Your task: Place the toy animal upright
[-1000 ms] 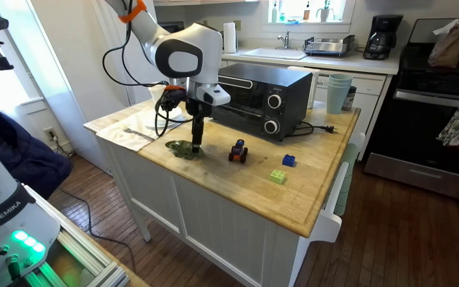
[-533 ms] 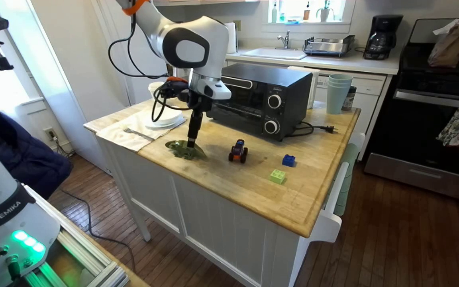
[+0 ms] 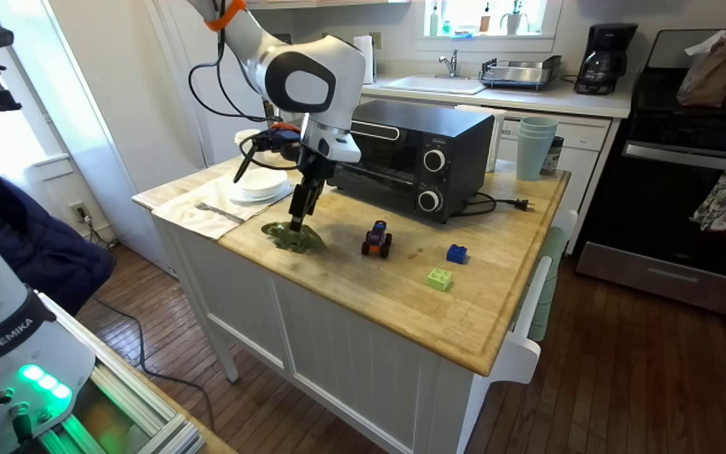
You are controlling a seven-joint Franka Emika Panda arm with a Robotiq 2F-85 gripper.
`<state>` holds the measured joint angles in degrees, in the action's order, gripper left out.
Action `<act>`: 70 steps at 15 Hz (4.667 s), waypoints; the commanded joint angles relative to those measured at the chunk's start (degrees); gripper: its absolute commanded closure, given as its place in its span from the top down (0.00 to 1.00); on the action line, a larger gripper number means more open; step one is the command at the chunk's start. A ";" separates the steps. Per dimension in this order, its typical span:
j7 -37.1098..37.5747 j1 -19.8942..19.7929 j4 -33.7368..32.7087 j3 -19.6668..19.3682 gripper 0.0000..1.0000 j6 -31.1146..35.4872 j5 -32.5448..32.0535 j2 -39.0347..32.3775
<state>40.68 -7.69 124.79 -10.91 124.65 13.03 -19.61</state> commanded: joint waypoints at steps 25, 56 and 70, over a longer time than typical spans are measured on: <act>7.57 1.39 -3.47 0.43 1.00 -5.37 1.52 -3.86; 8.47 2.19 -9.14 0.29 0.98 -9.61 0.94 -9.62; 8.69 2.11 -9.80 -0.03 0.38 -10.45 0.92 -10.60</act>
<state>48.26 -5.75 116.77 -10.63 114.97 14.59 -28.34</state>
